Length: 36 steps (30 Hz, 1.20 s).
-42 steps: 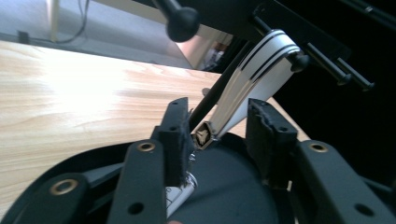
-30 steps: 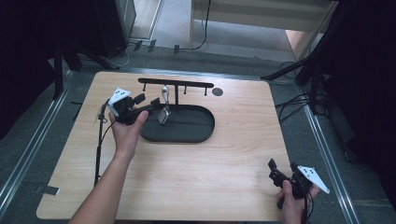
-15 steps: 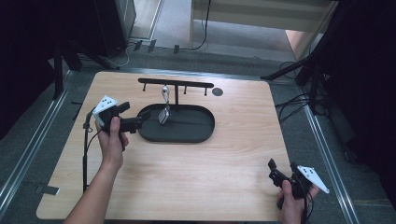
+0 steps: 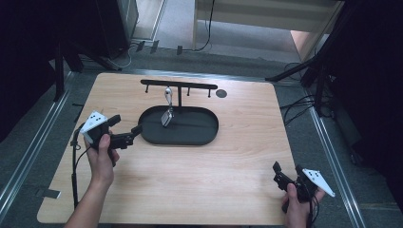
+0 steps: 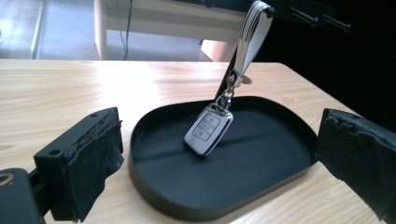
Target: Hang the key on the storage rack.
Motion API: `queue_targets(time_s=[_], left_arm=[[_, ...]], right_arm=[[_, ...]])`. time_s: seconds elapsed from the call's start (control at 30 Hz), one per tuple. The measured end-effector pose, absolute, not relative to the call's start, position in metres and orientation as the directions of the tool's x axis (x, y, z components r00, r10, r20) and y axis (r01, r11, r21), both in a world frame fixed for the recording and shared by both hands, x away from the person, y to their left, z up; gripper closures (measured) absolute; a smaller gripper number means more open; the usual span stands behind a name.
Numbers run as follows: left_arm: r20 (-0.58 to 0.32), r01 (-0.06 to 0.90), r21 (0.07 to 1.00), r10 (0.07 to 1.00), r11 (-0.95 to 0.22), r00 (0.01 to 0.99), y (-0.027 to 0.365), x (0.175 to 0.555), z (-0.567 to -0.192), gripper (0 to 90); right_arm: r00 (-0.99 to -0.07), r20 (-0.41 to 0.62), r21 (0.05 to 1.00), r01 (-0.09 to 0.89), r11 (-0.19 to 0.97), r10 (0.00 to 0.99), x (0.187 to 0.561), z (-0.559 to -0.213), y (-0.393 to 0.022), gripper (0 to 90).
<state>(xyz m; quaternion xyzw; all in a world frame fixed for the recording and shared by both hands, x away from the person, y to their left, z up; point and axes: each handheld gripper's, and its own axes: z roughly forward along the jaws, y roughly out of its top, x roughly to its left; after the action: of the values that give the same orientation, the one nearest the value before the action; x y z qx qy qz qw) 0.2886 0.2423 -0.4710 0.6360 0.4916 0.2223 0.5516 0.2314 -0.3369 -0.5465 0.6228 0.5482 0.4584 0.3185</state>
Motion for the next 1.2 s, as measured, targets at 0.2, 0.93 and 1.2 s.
queue_targets(time_s=[0.2, 0.93, 1.2], left_arm=[[-0.238, 0.371, 0.925, 0.880, 0.077, 0.411, 0.256, 0.267, -0.477, 0.0], [-0.194, 0.359, 0.931, 0.925, 0.069, 0.327, 0.317, 0.199, -0.510, 0.0], [-0.176, 0.372, 0.926, 0.948, 0.068, 0.266, 0.342, 0.182, -0.526, 0.0]], right_arm=[[-0.020, 0.223, 0.900, 0.387, -0.198, 0.974, 0.231, -0.547, -0.337, 8.8], [-0.020, 0.211, 0.903, 0.386, -0.188, 0.977, 0.231, -0.546, -0.336, 8.8], [-0.022, 0.209, 0.904, 0.385, -0.185, 0.978, 0.230, -0.547, -0.336, 8.8]])
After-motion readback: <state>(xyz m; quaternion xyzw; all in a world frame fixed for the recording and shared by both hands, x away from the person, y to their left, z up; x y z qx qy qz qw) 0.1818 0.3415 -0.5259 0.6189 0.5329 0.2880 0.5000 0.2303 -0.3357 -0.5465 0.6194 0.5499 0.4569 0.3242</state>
